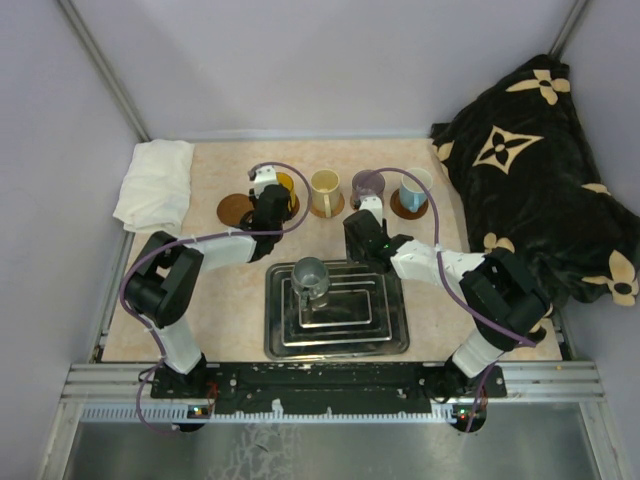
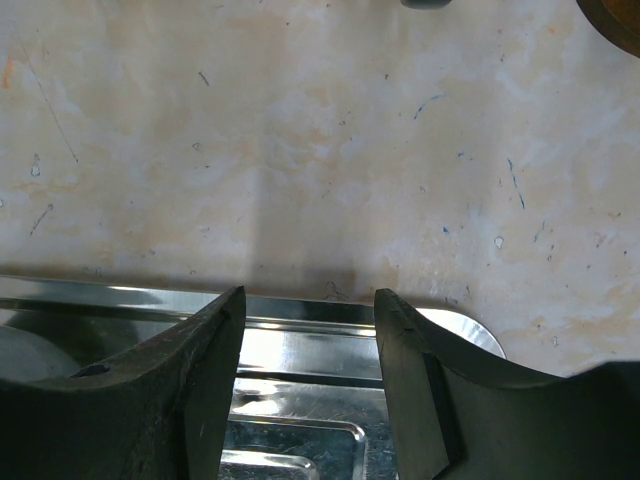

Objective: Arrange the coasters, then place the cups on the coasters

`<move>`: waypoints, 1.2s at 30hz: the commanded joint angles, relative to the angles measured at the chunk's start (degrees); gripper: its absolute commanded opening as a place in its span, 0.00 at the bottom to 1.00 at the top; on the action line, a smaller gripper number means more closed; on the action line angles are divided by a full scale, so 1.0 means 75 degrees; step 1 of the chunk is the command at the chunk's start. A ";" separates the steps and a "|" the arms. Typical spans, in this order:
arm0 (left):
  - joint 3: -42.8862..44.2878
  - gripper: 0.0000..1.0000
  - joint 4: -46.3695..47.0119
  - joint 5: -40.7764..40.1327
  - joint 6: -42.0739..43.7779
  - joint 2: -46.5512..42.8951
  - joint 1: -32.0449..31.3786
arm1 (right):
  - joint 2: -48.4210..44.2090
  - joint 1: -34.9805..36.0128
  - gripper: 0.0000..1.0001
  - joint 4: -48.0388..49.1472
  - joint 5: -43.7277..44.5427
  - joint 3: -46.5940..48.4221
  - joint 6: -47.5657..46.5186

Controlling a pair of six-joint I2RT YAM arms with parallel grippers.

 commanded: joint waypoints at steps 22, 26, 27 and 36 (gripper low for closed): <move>-0.0361 0.62 -0.0311 -0.0475 0.0411 -0.2071 -0.0236 | -0.0963 -0.0049 0.63 -0.0123 0.0683 0.0034 -0.0263; -0.0670 0.62 -0.1124 -0.0117 0.0577 -0.3030 -0.0363 | -0.1208 -0.0143 0.77 -0.0402 0.1381 0.0202 -0.0274; -0.0744 0.62 -0.1431 -0.0035 0.0569 -0.3288 -0.0431 | -0.1249 -0.0203 0.80 -0.0480 0.1474 0.0264 -0.0248; -0.1843 0.61 -0.3511 0.0034 0.0192 -0.5382 -0.1906 | -0.1649 -0.1800 0.99 -0.0850 -0.0069 0.0182 0.0732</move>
